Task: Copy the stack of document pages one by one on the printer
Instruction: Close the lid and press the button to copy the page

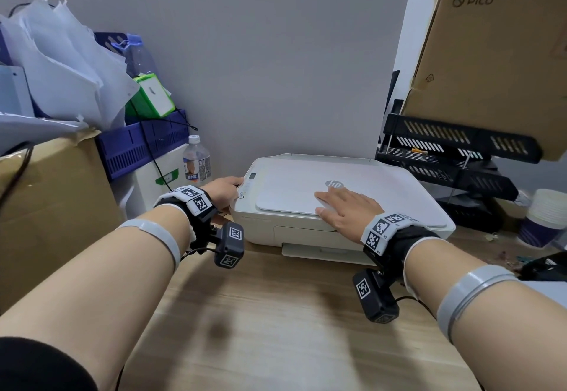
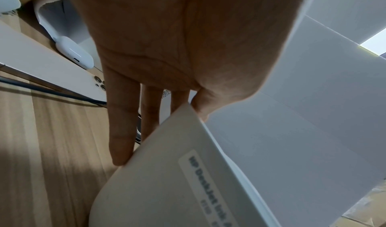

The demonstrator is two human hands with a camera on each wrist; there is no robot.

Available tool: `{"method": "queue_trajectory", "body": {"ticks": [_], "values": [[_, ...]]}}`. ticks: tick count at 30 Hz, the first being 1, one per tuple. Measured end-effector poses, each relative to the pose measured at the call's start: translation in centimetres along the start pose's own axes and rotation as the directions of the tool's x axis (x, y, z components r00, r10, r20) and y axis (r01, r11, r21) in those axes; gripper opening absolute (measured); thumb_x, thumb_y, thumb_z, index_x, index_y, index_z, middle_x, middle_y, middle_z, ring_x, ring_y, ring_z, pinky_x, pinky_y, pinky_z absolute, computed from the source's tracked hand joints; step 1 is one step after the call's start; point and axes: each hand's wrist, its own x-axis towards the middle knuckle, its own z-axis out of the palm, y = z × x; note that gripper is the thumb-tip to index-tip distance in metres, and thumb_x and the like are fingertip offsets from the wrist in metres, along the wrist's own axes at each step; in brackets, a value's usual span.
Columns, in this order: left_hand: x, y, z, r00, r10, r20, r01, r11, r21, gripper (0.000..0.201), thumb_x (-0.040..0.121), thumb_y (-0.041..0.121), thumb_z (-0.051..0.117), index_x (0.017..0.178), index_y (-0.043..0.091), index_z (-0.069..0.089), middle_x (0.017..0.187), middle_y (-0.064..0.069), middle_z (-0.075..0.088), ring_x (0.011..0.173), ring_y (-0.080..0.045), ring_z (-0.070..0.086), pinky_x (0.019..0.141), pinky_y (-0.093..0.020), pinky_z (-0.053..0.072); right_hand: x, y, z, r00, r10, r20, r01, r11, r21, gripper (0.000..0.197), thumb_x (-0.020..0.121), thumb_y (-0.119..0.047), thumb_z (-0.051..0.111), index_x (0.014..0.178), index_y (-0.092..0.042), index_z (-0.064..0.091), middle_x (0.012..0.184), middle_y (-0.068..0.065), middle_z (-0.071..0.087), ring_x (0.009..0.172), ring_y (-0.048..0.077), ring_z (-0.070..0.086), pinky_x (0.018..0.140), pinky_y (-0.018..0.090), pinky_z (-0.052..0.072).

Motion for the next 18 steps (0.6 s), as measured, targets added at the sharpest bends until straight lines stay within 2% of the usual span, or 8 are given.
{"method": "queue_trajectory", "body": {"ticks": [2, 4, 10, 12, 16, 18], "values": [[0.0, 0.1, -0.1, 1.0, 0.002, 0.016, -0.002, 1.0, -0.007, 0.053, 0.1, -0.002, 0.033, 0.144, 0.024, 0.045, 0.109, -0.006, 0.067, 0.091, -0.032, 0.068, 0.077, -0.049, 0.057, 0.0, -0.1, -0.6, 1.0, -0.002, 0.029, 0.002, 1.0, 0.009, 0.057, 0.099, -0.061, 0.027, 0.151, -0.04, 0.026, 0.163, -0.007, 0.019, 0.148, 0.019, 0.023, 0.119, 0.043, 0.018], [0.2, 0.1, -0.1, 1.0, 0.01, 0.016, -0.01, 1.0, -0.005, 0.053, 0.1, -0.003, 0.032, 0.145, 0.022, 0.045, 0.117, -0.01, 0.064, 0.096, -0.034, 0.065, 0.081, -0.05, 0.055, -0.2, -0.1, -1.1, 0.999, -0.004, 0.052, 0.003, 1.0, 0.023, 0.06, 0.097, -0.064, 0.029, 0.151, -0.039, 0.027, 0.163, -0.007, 0.018, 0.148, 0.019, 0.022, 0.119, 0.043, 0.019], [0.6, 0.0, -0.2, 1.0, 0.008, 0.021, -0.008, 1.0, 0.01, 0.055, 0.098, -0.005, 0.036, 0.144, 0.023, 0.045, 0.105, -0.007, 0.063, 0.082, -0.03, 0.066, 0.06, -0.039, 0.058, -0.1, -0.3, -2.2, 0.998, 0.014, 0.058, -0.024, 0.987, 0.16, 0.062, 0.09, -0.065, 0.051, 0.145, -0.039, 0.041, 0.16, -0.009, 0.027, 0.145, 0.018, 0.031, 0.116, 0.038, 0.029], [0.8, 0.1, -0.3, 1.0, 0.003, 0.023, -0.004, 1.0, 0.015, 0.056, 0.096, -0.007, 0.039, 0.143, 0.023, 0.046, 0.102, -0.006, 0.063, 0.083, -0.032, 0.066, 0.059, -0.039, 0.058, 0.0, -0.3, -2.4, 0.998, 0.024, 0.059, -0.037, 0.975, 0.22, 0.062, 0.087, -0.063, 0.058, 0.142, -0.038, 0.047, 0.159, -0.008, 0.029, 0.144, 0.018, 0.033, 0.116, 0.035, 0.029], [1.2, 0.0, -0.4, 1.0, -0.006, 0.027, 0.006, 1.0, 0.018, 0.051, 0.097, -0.005, 0.036, 0.134, 0.026, 0.05, 0.096, -0.007, 0.066, 0.091, -0.037, 0.068, 0.078, -0.053, 0.057, -0.7, -0.6, -3.4, 1.0, 0.021, -0.014, -0.018, 0.977, 0.212, 0.051, 0.083, -0.062, 0.065, 0.128, -0.039, 0.06, 0.145, -0.01, 0.049, 0.131, 0.016, 0.046, 0.104, 0.031, 0.038], [1.3, 0.1, -0.3, 1.0, -0.005, 0.021, 0.005, 0.999, 0.034, 0.043, 0.096, -0.006, 0.033, 0.117, 0.024, 0.056, 0.095, -0.009, 0.067, 0.099, -0.042, 0.068, 0.084, -0.062, 0.055, -1.0, -0.9, -3.8, 1.0, -0.003, -0.031, 0.007, 0.99, 0.141, 0.045, 0.085, -0.063, 0.062, 0.123, -0.04, 0.062, 0.137, -0.014, 0.054, 0.124, 0.016, 0.051, 0.099, 0.033, 0.043]]}}
